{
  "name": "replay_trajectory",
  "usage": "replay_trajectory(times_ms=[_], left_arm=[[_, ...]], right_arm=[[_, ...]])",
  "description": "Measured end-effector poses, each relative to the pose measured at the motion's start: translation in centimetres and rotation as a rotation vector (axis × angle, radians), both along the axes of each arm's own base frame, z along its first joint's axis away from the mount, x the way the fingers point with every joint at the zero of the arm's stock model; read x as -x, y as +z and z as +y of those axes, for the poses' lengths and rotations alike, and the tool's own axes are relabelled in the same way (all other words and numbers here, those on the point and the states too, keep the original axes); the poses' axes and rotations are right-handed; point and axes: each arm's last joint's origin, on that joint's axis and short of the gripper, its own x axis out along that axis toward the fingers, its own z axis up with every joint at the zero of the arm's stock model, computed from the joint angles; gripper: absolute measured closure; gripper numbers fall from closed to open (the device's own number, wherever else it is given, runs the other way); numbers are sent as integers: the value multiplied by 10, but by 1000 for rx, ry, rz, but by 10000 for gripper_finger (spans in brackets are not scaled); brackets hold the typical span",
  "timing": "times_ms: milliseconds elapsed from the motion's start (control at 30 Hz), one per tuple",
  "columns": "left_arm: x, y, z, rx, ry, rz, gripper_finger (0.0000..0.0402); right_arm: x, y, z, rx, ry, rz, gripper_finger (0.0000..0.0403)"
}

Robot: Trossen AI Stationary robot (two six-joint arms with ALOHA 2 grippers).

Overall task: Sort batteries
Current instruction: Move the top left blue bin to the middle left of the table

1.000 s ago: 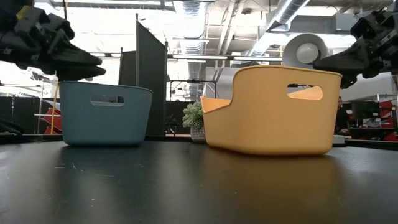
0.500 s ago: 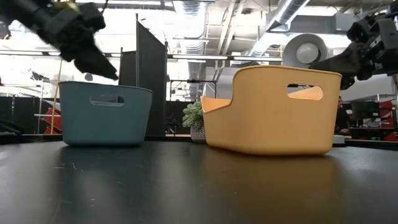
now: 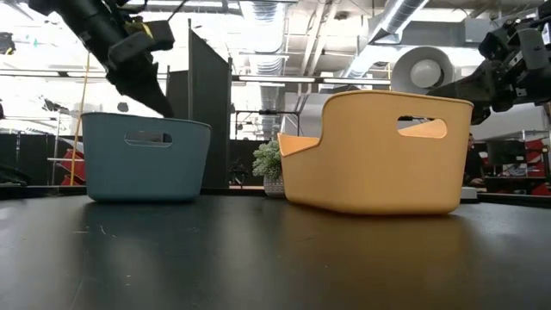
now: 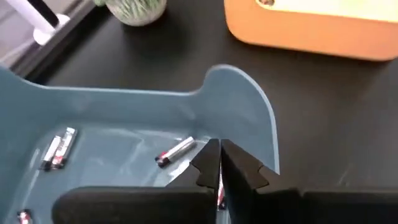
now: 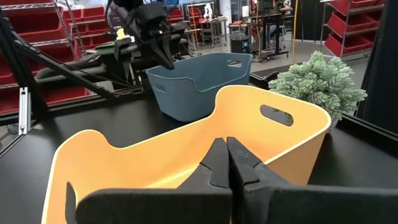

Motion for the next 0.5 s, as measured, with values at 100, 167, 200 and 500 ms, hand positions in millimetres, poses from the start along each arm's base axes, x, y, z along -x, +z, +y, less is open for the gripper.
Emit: replay_trajectory(times_ms=[100,167,200,500], left_arm=[[-4,-5,1,55,-31,24,399],[-8,-8,1,97,-66,35,400],[-10,-11,1,114,-81,49,400],[-35,-30,-3,251,-291,81,401]], right_arm=[[0,0,0,0,0,-1,403],[0,0,0,-4,0,-2,403],[0,0,0,-9,0,-3,403],[0,0,0,-30,-1,-10,403]])
